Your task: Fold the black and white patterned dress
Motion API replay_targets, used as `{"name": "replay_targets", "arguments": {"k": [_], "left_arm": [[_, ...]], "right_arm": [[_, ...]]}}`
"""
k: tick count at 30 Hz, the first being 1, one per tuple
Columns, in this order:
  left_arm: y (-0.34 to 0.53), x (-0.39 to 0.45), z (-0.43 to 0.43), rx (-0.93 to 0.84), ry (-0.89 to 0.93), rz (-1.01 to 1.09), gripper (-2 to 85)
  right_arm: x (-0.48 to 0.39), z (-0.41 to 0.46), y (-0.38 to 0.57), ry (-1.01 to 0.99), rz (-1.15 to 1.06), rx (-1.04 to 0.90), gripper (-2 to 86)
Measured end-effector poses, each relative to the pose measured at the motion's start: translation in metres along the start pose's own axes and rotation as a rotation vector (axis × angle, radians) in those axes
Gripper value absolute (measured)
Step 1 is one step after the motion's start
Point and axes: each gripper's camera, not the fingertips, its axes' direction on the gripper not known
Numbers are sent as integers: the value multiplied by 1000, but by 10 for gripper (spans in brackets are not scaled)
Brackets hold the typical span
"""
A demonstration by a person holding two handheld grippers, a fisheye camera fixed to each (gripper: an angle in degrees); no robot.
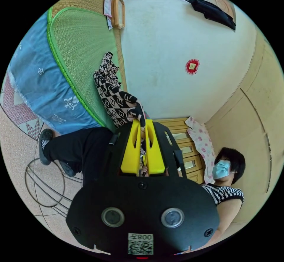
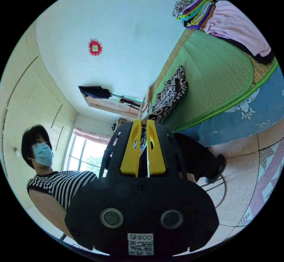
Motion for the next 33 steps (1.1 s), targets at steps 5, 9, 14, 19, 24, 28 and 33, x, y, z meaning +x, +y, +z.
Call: {"name": "replay_targets", "arguments": {"k": [5,9,14,19,24,28,33], "left_arm": [[32,6,-4,-10,26,10,24],[51,12,-6,-19,37,22,24],[75,21,-8,-30,57,37,24],[93,28,-8,-43,65,52,24],[106,36,-6,-50,75,63,24],[115,46,-2,-68,78,81,24],[122,55,4,-69,81,93,24]], "right_arm": [[-14,-17,12,-7,-22,8,28],[-26,-31,20,-17,-43,16,28],[-38,-45,27,-30,-72,19,28],[-49,-56,30,-32,-99,18,27],[-56,-68,31,-29,-123,15,26],[-58,-76,32,-31,-133,20,25],[-54,-86,30,-51,-143,34,24]]}}
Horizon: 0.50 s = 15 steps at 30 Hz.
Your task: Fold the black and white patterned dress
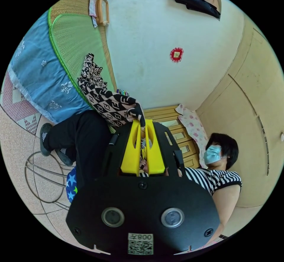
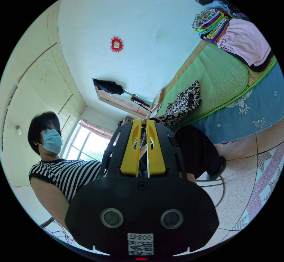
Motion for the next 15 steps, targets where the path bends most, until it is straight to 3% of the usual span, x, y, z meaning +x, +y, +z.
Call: {"name": "replay_targets", "arguments": {"k": [15], "left_arm": [[-54,18,52,18,35,44,23]], "right_arm": [[31,13,-55,-23,-23,22,24]]}}
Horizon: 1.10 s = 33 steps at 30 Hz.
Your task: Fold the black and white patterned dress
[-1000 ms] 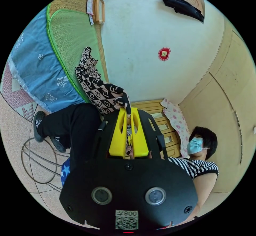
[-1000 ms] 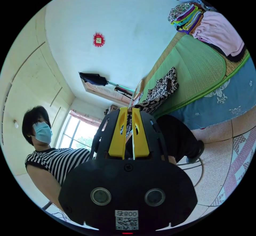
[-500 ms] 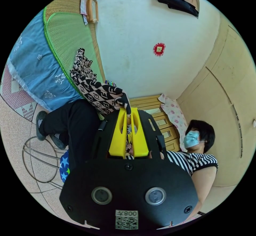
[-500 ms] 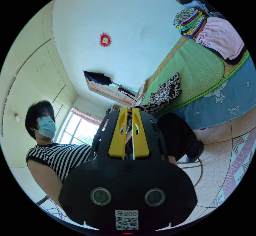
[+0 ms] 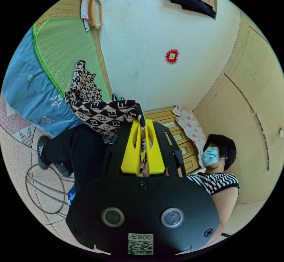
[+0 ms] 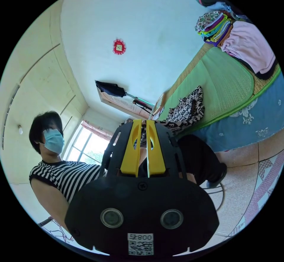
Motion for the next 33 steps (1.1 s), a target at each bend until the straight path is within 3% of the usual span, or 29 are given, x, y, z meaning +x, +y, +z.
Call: {"name": "replay_targets", "arguments": {"k": [18,33], "left_arm": [[-172,-9,110,28,-31,-3,23],[-324,-25,197,24,-195,-67,25]], "right_arm": [[96,98,-178,79,30,-26,24],[206,202,-302,201,143,-82,22]]}}
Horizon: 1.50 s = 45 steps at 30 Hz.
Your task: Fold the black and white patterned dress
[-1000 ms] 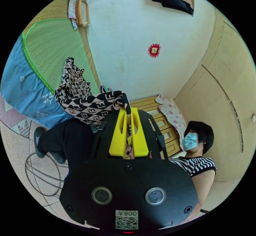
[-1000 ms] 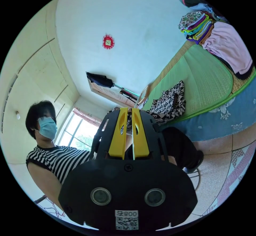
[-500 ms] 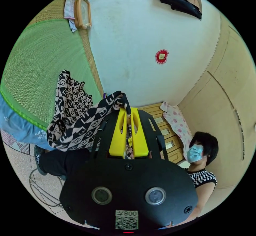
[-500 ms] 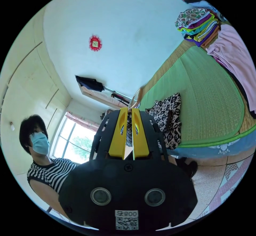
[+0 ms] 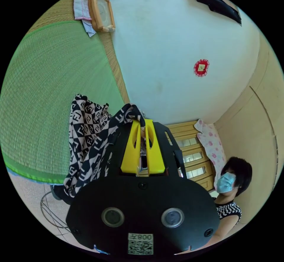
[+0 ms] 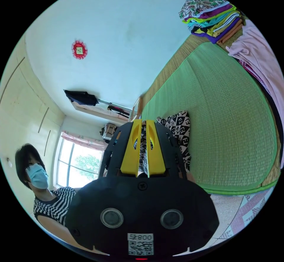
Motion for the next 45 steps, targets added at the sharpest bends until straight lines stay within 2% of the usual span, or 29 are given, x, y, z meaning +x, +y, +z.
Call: {"name": "replay_targets", "arguments": {"k": [10,14,20,26,32,39,45], "left_arm": [[-89,-4,52,7,-96,-53,26],[-121,-7,69,14,-131,-69,26],[-157,-19,88,10,-189,-122,26],[-186,-24,96,14,-225,-161,26],[-210,-18,102,14,-231,-172,26],[-233,-1,102,4,-220,-157,26],[-247,23,96,9,-175,-125,26]], "right_arm": [[44,69,-71,46,57,-41,6],[63,88,-95,14,77,18,3],[79,145,-111,153,43,-89,19],[78,214,-131,334,-52,-216,78],[75,284,-153,512,-118,-345,74],[76,323,-162,559,-128,-384,32],[44,312,-156,529,-207,-324,21]]}}
